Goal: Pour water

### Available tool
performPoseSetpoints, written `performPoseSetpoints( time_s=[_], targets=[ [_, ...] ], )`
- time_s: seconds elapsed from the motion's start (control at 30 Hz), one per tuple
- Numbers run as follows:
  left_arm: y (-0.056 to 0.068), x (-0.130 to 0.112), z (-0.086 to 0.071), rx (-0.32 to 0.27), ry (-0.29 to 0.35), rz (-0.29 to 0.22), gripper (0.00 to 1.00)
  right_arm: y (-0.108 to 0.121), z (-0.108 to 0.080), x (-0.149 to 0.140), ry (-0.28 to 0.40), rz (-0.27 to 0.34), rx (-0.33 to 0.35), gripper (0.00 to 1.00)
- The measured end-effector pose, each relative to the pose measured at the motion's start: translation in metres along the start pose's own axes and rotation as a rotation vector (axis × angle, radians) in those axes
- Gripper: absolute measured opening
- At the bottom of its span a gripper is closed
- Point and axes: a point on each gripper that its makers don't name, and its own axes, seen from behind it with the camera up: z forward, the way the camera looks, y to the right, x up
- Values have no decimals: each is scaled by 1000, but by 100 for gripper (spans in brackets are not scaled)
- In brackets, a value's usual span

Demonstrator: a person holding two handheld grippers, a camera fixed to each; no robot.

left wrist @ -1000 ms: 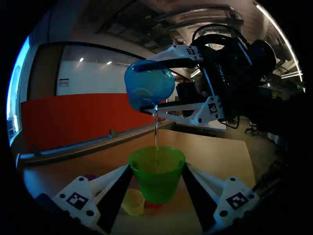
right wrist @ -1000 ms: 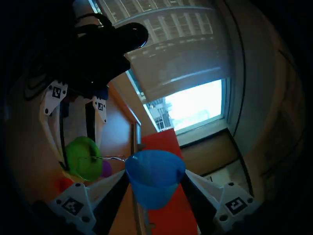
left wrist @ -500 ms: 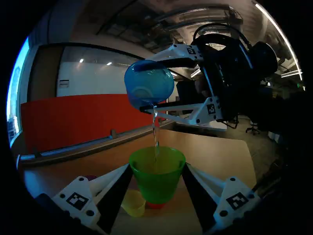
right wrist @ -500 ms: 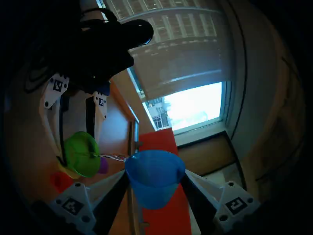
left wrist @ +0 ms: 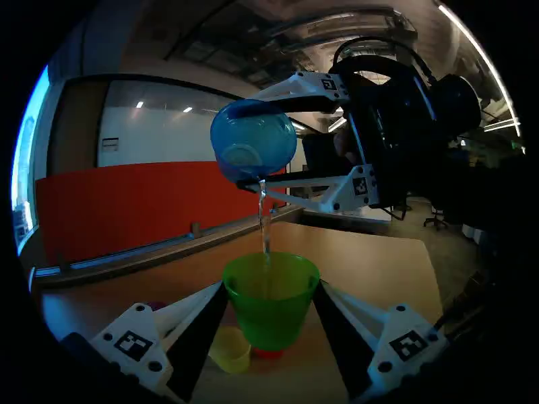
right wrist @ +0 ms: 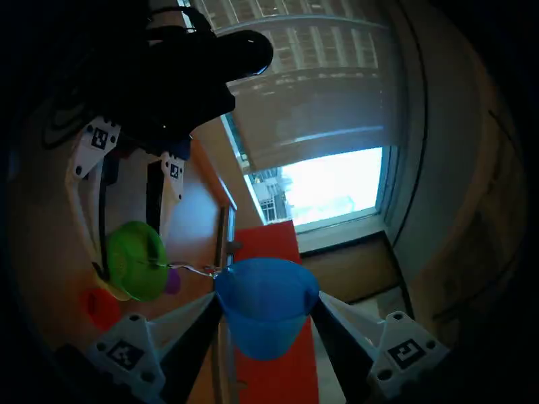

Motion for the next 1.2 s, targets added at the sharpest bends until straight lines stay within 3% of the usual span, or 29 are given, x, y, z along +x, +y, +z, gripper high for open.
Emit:
performPoseSetpoints(
  time_s=[1.2],
  targets=[
    [3,-2,0,-6,3,-7,86,0,4,0,-12,-138,-14,89]
  ],
)
